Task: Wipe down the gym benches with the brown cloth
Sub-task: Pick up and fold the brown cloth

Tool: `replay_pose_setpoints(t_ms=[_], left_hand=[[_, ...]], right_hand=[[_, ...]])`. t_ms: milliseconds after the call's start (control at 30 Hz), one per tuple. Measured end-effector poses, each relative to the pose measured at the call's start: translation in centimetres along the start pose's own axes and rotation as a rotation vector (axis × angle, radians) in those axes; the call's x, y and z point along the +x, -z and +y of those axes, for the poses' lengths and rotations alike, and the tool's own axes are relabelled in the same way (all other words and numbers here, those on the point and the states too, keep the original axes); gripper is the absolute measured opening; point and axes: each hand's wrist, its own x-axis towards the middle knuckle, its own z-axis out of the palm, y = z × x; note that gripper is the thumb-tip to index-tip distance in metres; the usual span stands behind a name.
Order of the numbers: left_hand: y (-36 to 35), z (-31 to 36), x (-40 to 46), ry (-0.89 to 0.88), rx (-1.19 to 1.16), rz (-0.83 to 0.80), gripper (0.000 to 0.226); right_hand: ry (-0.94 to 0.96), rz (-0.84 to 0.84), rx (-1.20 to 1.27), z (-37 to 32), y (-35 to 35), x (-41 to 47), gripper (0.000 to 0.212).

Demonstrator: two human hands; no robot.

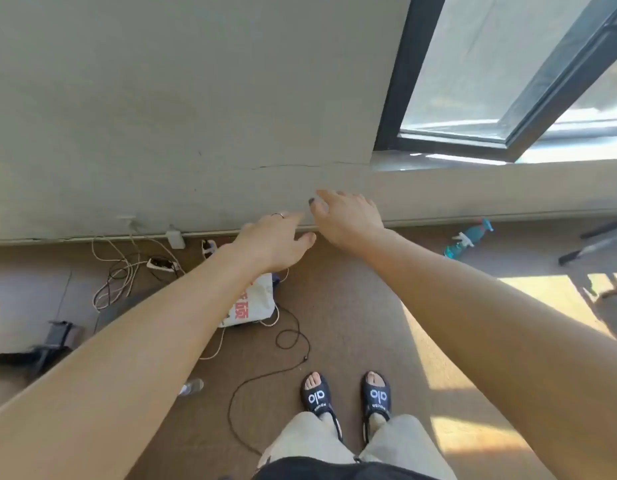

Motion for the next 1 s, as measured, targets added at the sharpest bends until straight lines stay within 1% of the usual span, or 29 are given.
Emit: replay_pose_setpoints(t_ms=[33, 100, 233, 400, 467, 600, 833, 1000], left_hand=[[-0.8, 0.5, 0.2, -0.015, 0.017, -0.035, 0.061], [-2.3, 1.8, 0.6, -0.051, 0.063, -0.077, 0.06], [-5.5, 5.2, 0.3, -0.118, 0.133, -0.186, 0.059], [-10.2, 10.7, -0.7, -0.232, 0.231, -0.27, 0.056], [-12.4, 13.3, -1.3, -0.283, 0.268, -0.316, 0.057], [-16.6, 19.2, -3.2, -0.375, 0.346, -0.403, 0.055], [-23.4, 30.7, -7.9, -0.588, 0.45, -0.499, 0.055], [-27.8, 38.2, -11.6, -0.697, 0.534, -0.57, 0.056]], right_hand=[[-0.046, -0.02, -0.01, 1.0, -0.4, -0.4, 0.049], [-0.111, -0.009, -0.018, 3.5, -1.7, -1.0, 0.046], [-0.238, 0.005, 0.049, 8.1, -3.5, -3.7, 0.041], [-0.381, 0.027, 0.118, 14.1, -5.0, -8.4, 0.049], [-0.438, 0.023, 0.151, 16.7, -5.7, -10.8, 0.051], [-0.575, 0.028, 0.248, 22.3, -6.6, -16.5, 0.046], [-0.812, 0.092, 0.385, 31.8, -7.4, -27.6, 0.047], [-0.987, 0.156, 0.475, 38.1, -7.9, -35.6, 0.051]])
